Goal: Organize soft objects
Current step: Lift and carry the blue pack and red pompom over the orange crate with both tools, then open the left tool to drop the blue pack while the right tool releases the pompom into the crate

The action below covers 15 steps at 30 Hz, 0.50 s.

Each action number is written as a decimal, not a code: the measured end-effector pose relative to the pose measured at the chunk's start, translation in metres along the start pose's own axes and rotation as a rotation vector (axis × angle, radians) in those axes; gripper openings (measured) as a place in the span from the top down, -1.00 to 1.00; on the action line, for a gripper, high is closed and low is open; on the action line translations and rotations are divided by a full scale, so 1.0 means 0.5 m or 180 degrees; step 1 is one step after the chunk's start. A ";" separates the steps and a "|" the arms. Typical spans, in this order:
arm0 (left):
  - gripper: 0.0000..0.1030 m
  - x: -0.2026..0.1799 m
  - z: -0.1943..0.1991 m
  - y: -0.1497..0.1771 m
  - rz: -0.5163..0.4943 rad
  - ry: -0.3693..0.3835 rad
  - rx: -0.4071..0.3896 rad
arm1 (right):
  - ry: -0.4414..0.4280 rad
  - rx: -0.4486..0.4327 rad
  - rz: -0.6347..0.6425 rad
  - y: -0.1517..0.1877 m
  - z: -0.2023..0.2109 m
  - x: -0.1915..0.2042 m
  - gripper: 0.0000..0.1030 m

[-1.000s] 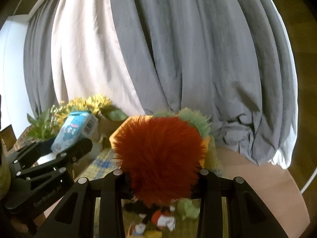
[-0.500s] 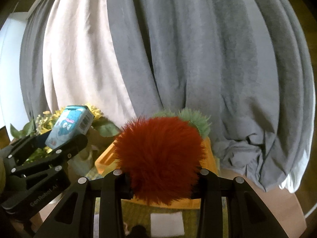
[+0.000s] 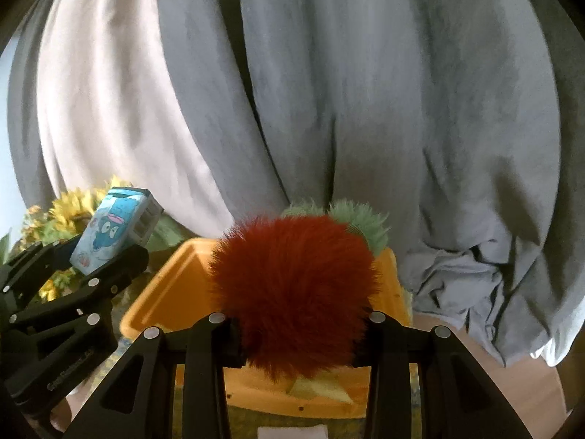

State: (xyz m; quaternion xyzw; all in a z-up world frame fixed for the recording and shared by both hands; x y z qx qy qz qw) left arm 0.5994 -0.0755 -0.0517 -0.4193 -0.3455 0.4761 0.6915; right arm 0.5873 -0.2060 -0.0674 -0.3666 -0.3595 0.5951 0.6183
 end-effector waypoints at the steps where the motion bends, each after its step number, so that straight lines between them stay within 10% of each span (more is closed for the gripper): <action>1: 0.00 -0.001 -0.017 0.004 -0.0012 0.0016 0.0054 | -0.0022 0.0048 0.0001 0.002 -0.010 0.001 0.27; 15: -0.35 -0.008 -0.128 0.056 -0.0043 0.0163 0.0576 | -0.0142 0.0881 -0.0147 0.070 -0.146 -0.016 0.15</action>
Point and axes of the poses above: each gripper's, at about its wrist camera, not at the fingertips, and z roughly against the way its jaws point, x to its left, y to its underside, the point moved 10 cm from there along -z, roughly the way its jaws point, and after that the axes turned 6 degrees about y, right-handed, at the moved point
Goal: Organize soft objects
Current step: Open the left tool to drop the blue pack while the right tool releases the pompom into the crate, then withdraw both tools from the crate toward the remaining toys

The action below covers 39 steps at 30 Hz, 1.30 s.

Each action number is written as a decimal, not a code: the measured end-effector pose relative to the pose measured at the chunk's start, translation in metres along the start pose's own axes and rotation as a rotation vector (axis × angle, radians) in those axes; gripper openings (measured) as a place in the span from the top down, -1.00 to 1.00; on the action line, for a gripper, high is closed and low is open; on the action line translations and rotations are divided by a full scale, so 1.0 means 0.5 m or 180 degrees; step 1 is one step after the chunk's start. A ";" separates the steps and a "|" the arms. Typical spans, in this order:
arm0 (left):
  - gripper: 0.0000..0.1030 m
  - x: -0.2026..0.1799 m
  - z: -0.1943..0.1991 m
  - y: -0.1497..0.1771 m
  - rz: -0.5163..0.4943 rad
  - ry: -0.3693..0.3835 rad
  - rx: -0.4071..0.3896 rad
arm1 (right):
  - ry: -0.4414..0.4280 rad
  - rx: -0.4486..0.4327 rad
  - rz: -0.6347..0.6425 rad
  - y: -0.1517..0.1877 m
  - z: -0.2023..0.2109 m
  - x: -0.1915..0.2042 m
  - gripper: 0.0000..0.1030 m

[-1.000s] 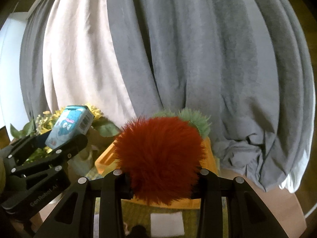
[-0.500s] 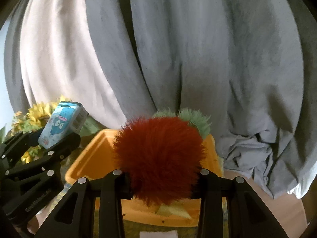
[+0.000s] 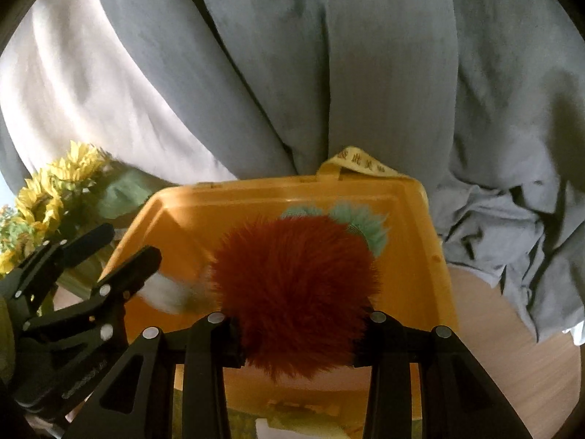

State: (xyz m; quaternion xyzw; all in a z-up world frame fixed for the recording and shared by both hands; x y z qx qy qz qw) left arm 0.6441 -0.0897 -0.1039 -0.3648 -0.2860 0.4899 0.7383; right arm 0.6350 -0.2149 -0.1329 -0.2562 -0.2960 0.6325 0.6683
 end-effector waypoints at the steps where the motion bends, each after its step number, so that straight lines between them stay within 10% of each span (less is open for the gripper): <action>1: -0.38 0.002 0.002 -0.001 -0.0022 -0.0030 -0.0003 | 0.0001 0.0000 -0.0015 0.000 -0.001 -0.002 0.09; 5: -0.47 0.012 0.016 -0.004 -0.0040 -0.0125 -0.0058 | 0.0076 -0.0015 -0.0067 -0.004 0.000 -0.015 -0.24; 24: -0.59 -0.001 0.275 -0.001 0.0106 -0.0284 -0.0709 | 0.0437 -0.0923 -0.0044 0.000 0.266 -0.008 -0.32; 39: -0.60 -0.053 0.438 0.102 0.0106 -0.0320 -0.0804 | 0.0473 -0.1108 -0.0060 0.112 0.418 0.009 -0.33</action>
Point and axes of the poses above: each gripper's, at about its wrist camera, not at the fingertips, and z roughly against the way its jaws point, x to its left, y to its underside, the point moved 10 cm from there along -z, roughly the way its jaws point, and after that the axes turned 6 degrees about y, right-handed, at the moved point
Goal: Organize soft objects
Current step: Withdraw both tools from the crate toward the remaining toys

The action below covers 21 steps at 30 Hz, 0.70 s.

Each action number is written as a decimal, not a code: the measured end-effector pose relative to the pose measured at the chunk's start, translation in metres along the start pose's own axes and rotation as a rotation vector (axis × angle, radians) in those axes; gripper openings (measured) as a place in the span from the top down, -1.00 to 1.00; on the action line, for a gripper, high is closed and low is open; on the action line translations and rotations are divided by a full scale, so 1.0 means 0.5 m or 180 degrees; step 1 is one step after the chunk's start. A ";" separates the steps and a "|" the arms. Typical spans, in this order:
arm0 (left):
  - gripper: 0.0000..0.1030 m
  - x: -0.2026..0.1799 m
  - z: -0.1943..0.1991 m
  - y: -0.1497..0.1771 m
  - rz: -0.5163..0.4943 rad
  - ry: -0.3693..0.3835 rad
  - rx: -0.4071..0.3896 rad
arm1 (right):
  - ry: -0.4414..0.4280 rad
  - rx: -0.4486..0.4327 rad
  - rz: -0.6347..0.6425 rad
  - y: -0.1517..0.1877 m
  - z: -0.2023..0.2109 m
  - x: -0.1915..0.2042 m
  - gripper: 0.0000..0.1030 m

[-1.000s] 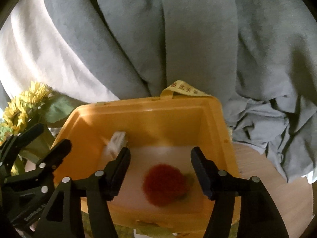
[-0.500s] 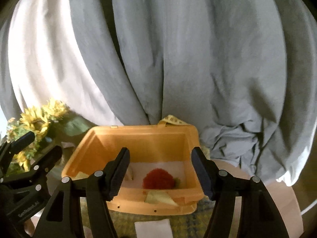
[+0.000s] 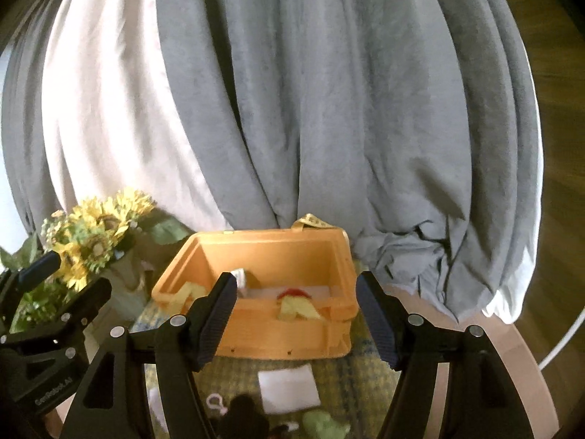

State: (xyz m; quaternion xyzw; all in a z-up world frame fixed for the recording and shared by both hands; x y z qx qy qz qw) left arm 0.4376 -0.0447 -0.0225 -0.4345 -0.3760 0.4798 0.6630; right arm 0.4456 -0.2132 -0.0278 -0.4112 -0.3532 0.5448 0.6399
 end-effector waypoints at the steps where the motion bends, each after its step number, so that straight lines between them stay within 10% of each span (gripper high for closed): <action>1: -0.60 -0.002 0.010 0.005 0.0000 0.0006 -0.0001 | -0.0012 0.0013 -0.0002 0.009 0.012 0.000 -0.33; 21: -0.60 -0.063 0.112 0.172 -0.0017 0.0295 0.0312 | 0.0057 0.0141 0.0048 0.172 0.140 -0.021 -0.33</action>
Point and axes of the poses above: each gripper's, at about its wrist camera, not at the fingertips, and z roughly against the way its jaws point, x to its left, y to its underside, the point moved 10 cm from there along -z, roughly the way its jaws point, and after that the axes turned 6 degrees about y, right-handed, at the moved point
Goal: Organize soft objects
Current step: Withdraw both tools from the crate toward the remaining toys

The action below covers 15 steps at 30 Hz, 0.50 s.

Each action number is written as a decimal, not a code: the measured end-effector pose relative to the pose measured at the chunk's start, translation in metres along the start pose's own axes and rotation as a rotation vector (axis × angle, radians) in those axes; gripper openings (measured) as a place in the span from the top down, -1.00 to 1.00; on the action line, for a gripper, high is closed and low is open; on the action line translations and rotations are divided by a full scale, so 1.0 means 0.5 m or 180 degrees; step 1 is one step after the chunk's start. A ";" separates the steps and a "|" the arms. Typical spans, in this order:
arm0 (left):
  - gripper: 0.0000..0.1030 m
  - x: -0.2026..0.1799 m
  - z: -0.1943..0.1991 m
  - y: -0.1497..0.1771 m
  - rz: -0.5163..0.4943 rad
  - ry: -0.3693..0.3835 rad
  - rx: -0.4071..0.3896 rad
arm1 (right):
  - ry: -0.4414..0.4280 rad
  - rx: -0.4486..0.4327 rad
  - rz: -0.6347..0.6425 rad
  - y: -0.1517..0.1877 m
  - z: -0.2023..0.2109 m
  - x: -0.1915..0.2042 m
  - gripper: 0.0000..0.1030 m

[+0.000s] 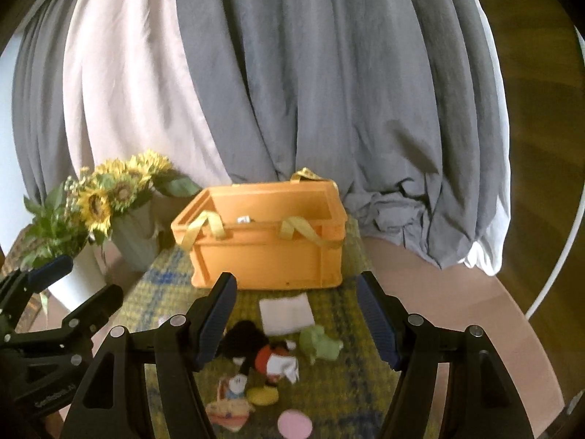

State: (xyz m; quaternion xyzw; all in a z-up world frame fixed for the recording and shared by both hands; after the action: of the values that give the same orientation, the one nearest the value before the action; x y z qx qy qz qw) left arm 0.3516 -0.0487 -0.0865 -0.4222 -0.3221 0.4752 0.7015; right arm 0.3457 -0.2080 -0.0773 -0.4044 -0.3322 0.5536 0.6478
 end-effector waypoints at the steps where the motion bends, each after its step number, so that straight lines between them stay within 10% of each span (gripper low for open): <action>1: -0.60 -0.002 0.001 0.009 0.0002 0.0025 0.0027 | -0.0009 0.0024 -0.0003 0.010 0.002 0.001 -0.33; 15: -0.60 -0.036 -0.016 0.110 -0.0083 0.0271 0.0359 | 0.0015 0.0571 -0.0020 0.153 -0.014 -0.004 -0.33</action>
State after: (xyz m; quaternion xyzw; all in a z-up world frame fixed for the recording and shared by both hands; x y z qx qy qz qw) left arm 0.3307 -0.0574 -0.1404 -0.3976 -0.2703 0.4650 0.7434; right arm 0.3174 -0.2064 -0.1488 -0.3450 -0.2810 0.5781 0.6840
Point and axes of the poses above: each gripper's, at about its wrist camera, not at the fingertips, and z roughly against the way its jaws point, x to its left, y to its underside, the point moved 10 cm from there along -z, roughly the way its jaws point, and after that the axes turned 6 degrees about y, right-handed, at the moved point
